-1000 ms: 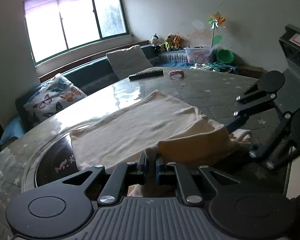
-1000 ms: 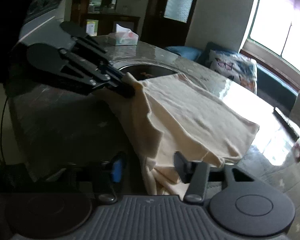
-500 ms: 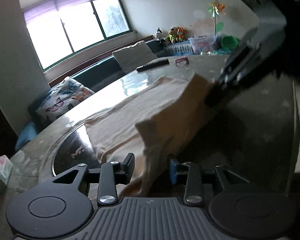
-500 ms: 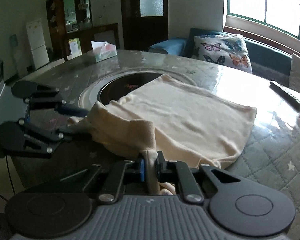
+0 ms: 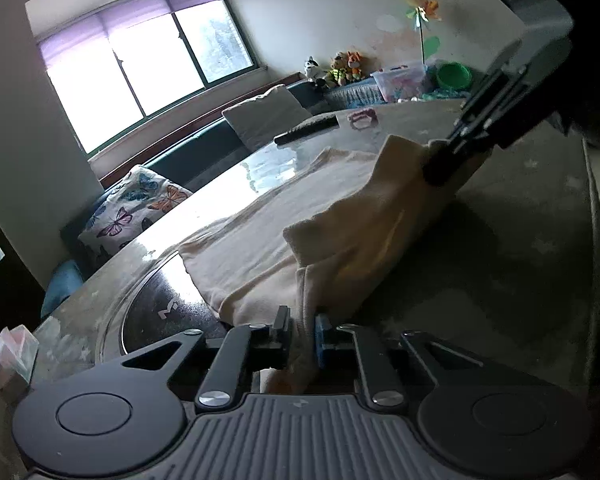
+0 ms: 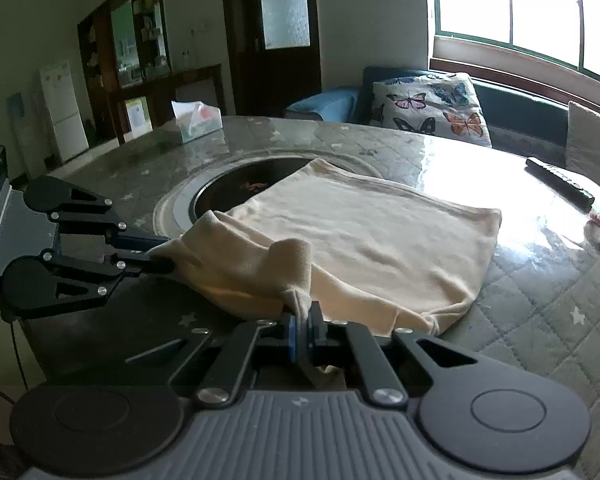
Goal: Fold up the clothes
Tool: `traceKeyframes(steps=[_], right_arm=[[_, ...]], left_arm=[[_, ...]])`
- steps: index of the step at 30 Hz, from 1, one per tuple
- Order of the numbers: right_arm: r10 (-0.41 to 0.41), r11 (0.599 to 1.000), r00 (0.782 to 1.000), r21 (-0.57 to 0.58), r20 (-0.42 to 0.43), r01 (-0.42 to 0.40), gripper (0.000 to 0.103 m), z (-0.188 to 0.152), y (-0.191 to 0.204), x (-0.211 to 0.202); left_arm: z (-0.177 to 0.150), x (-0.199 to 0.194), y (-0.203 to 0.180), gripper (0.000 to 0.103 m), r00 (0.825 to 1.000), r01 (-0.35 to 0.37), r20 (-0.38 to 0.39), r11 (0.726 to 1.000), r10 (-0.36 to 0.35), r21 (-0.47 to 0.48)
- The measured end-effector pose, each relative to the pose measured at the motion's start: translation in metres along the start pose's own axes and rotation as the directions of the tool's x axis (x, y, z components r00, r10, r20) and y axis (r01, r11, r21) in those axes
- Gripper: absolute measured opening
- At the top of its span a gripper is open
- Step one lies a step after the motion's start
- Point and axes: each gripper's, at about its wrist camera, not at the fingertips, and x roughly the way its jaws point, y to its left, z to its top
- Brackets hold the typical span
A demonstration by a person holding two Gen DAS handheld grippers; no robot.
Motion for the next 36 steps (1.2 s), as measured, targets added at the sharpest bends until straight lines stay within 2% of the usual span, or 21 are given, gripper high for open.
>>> traceKeyframes(steps=[6, 11, 16, 21, 27, 36], right_arm=[[0.003, 1.0, 0.999, -0.006, 0.045, -0.003, 0.004, -0.006, 0.005, -0.029], [0.013, 1.0, 0.996, -0.02, 0.089, -0.011, 0.004, -0.015, 0.019, -0.072], [0.03, 1.0, 0.991, -0.012, 0.131, -0.028, 0.004, -0.022, 0.029, -0.109], [0.016, 1.0, 0.989, -0.013, 0.147, -0.014, 0.004, -0.015, 0.025, -0.109], [-0.007, 1.0, 0.99, -0.015, 0.142, 0.009, 0.004, 0.014, 0.006, -0.082], [-0.044, 0.999, 0.996, 0.023, 0.072, 0.043, 0.004, 0.056, -0.038, -0.009]], left_arm=[[0.012, -0.03, -0.015, 0.011, 1.0, 0.002, 0.03, 1.0, -0.002, 0.009], [0.023, -0.073, -0.029, 0.011, 0.998, 0.026, 0.053, 1.0, -0.026, -0.007], [0.036, -0.097, -0.034, 0.009, 0.997, 0.031, 0.07, 0.999, -0.029, -0.033], [0.046, -0.083, -0.026, 0.005, 0.996, -0.002, 0.084, 0.999, 0.006, -0.054], [0.058, -0.042, 0.0, 0.005, 0.997, -0.034, 0.07, 0.995, 0.04, -0.089], [0.064, 0.046, 0.041, 0.005, 0.998, -0.052, -0.048, 0.987, 0.045, -0.152]])
